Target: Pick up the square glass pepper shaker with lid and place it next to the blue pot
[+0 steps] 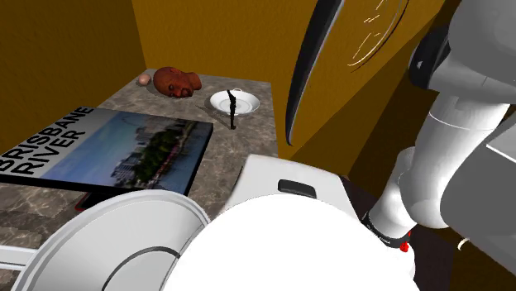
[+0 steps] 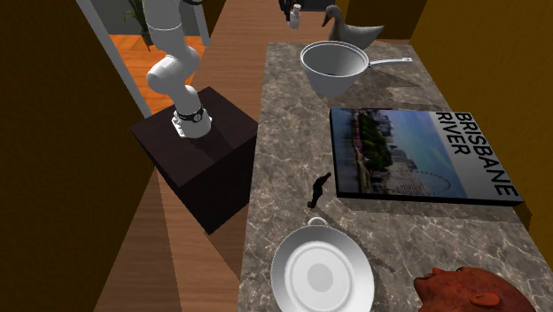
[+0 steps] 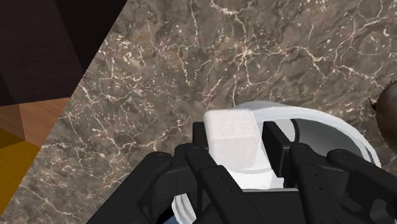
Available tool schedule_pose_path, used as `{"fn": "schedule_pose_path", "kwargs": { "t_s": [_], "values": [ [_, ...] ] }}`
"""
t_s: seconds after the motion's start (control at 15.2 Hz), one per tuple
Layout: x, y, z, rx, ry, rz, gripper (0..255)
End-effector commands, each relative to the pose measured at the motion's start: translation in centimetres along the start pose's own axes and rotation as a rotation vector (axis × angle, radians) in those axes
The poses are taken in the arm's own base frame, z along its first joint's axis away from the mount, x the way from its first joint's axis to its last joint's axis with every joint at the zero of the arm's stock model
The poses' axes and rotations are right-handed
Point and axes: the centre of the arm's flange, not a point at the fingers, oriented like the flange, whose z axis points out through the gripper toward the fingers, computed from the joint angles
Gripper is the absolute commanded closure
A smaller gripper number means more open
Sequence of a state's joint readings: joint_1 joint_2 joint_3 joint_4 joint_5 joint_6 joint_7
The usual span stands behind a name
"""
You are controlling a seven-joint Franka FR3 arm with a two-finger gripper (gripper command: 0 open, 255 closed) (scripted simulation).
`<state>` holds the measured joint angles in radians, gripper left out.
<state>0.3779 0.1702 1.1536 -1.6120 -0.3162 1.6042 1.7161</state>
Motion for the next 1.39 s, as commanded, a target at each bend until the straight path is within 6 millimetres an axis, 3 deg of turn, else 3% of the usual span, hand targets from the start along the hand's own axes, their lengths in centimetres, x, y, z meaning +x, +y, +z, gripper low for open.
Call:
{"fn": "schedule_pose_path", "kwargs": {
  "t_s": [0.0, 0.13, 1.32],
  "values": [
    [-2.0, -1.6, -0.3, 0.001, 0.005, 0.008, 255],
    [-3.3, -2.8, -0.6, 0.001, 0.005, 0.008, 255],
    [-4.9, -3.3, 8.7, 0.001, 0.005, 0.008, 255]
  ]
}}
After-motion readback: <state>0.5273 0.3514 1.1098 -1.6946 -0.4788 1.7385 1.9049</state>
